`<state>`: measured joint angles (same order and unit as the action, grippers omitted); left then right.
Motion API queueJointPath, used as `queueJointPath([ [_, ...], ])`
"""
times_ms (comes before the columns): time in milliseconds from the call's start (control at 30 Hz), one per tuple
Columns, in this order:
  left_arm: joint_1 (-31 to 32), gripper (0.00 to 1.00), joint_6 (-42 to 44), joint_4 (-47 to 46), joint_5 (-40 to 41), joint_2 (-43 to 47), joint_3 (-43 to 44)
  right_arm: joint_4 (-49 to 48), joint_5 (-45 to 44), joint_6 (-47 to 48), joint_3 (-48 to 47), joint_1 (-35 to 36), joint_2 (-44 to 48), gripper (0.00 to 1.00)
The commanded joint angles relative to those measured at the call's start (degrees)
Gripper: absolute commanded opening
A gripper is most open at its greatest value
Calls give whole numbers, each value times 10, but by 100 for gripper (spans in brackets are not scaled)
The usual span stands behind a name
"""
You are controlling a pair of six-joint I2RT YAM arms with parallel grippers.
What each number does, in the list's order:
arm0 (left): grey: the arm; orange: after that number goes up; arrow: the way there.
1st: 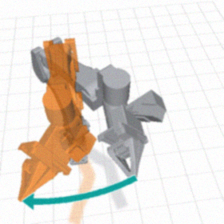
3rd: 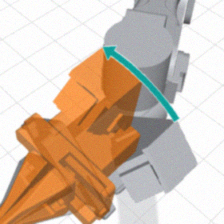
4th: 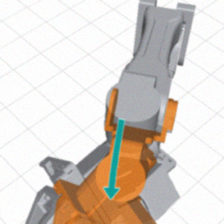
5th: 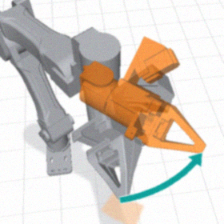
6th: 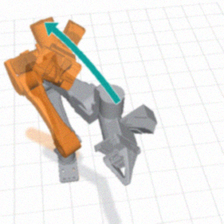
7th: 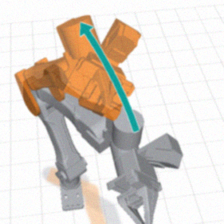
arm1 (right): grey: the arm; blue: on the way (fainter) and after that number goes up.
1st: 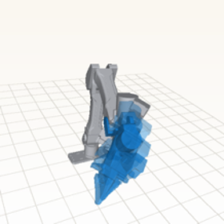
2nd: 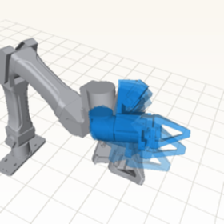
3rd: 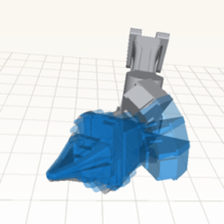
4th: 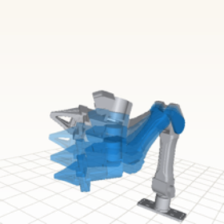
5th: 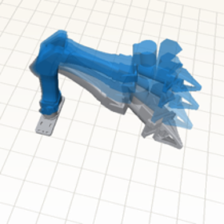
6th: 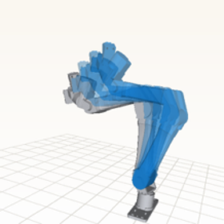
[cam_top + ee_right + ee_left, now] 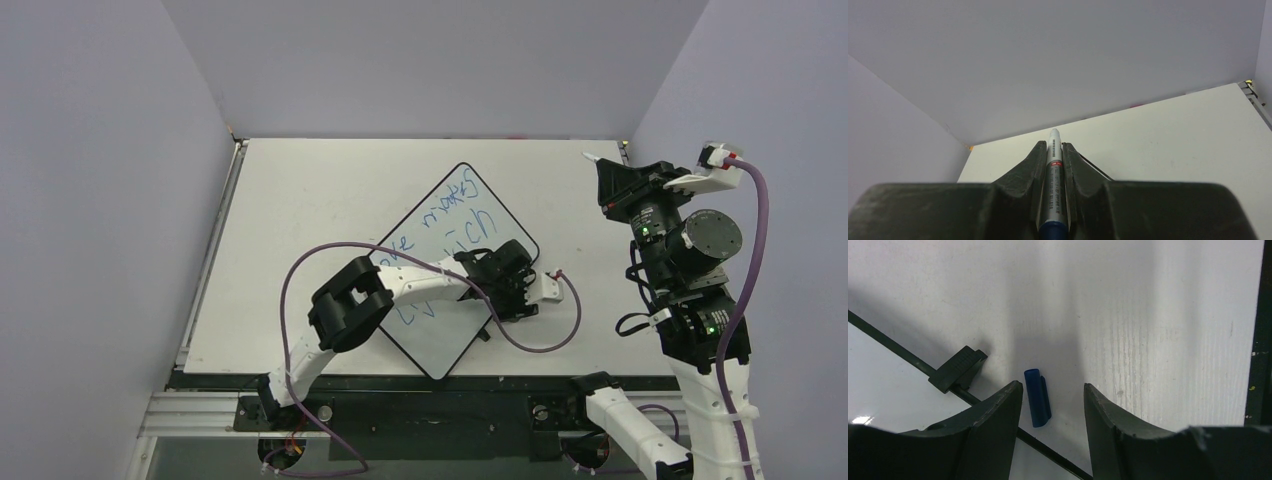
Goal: Write a sentence on the whiteboard
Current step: Pick up the pen cap from the center of the board.
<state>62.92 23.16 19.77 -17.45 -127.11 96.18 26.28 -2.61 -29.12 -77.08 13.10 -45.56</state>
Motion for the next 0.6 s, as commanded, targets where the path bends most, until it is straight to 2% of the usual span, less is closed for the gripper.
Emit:
queueJointPath([
  [0, -5, 46, 15, 44, 33, -18, 34, -7, -3, 8, 2, -4, 6, 0],
  [300, -16, 45, 23, 84, 60, -33, 48, -8, -4, 8, 5, -4, 8, 0],
  [567, -23, 40, 9, 135, 65, -52, 76, -6, -4, 7, 7, -4, 9, 0],
])
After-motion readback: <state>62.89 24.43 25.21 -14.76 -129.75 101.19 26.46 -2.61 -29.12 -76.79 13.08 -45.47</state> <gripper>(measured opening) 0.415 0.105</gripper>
